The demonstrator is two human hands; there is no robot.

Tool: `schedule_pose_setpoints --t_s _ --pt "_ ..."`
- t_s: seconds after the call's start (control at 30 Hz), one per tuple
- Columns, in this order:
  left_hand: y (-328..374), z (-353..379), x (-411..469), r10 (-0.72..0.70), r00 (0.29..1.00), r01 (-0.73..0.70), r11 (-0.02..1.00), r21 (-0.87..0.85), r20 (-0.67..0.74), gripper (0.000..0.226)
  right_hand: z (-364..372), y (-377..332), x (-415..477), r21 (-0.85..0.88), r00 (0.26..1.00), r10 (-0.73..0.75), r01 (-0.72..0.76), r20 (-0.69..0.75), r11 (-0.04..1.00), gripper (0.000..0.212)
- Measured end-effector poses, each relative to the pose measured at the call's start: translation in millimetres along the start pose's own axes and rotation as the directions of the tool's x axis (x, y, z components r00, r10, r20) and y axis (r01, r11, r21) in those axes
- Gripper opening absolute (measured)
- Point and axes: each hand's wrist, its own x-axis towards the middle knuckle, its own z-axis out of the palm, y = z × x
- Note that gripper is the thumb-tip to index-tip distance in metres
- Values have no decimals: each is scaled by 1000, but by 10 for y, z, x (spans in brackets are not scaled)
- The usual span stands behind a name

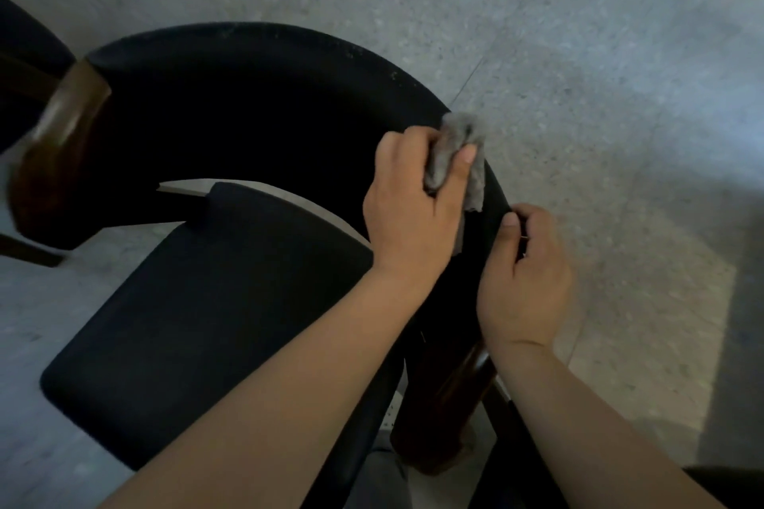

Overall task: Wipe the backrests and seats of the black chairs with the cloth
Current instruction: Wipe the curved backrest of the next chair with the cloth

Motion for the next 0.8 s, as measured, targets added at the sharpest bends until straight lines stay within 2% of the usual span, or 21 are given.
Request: schedule_pose_setpoints --t_s 0.17,0.27,0.4,0.57,0.7,0.8 --pt "41 183 98 74 997 -75 985 157 16 32 1 6 -10 1 1000 22 -22 15 1000 32" --pt "-4 197 221 64 998 -60 968 243 -11 33 0 8 -7 35 1000 16 -17 17 999 32" --pt "-129 162 295 -78 980 108 980 164 -181 30 -4 12 -14 29 1000 18 -19 19 999 27" --pt "-363 211 -15 -225 943 246 967 59 -246 30 -3 10 -9 1 1000 9 -9 26 1000 21" --pt "-284 264 -4 -169 944 184 983 27 -284 51 5 6 -3 -2 1000 5 -5 24 1000 24" --pt "-310 328 28 -181 947 208 975 76 -266 60 11 6 -19 -9 1000 9 -9 23 1000 26"
